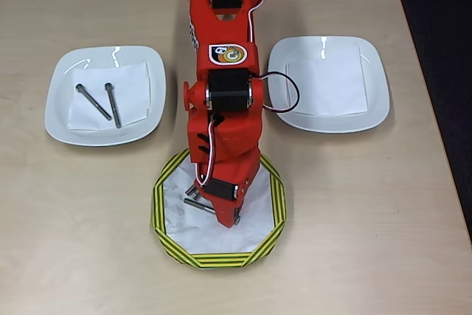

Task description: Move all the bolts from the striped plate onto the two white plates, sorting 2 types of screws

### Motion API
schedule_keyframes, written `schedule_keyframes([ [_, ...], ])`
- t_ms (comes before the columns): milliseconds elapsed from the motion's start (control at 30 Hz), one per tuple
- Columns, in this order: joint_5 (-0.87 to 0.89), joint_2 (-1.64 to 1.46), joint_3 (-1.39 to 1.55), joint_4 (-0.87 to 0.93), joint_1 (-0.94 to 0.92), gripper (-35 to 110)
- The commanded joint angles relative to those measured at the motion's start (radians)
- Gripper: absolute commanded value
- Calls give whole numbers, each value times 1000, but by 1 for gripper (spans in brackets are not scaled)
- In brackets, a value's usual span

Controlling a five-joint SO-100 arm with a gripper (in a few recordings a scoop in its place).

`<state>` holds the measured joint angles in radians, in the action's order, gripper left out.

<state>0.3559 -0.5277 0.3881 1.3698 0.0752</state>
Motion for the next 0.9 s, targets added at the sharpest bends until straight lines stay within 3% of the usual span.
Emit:
schedule_keyframes([
  [0, 25, -55, -2, 40, -5, 0],
  [667, -153, -681, 495, 114, -133, 0],
  [867, -222, -707, 535, 118, -195, 0],
])
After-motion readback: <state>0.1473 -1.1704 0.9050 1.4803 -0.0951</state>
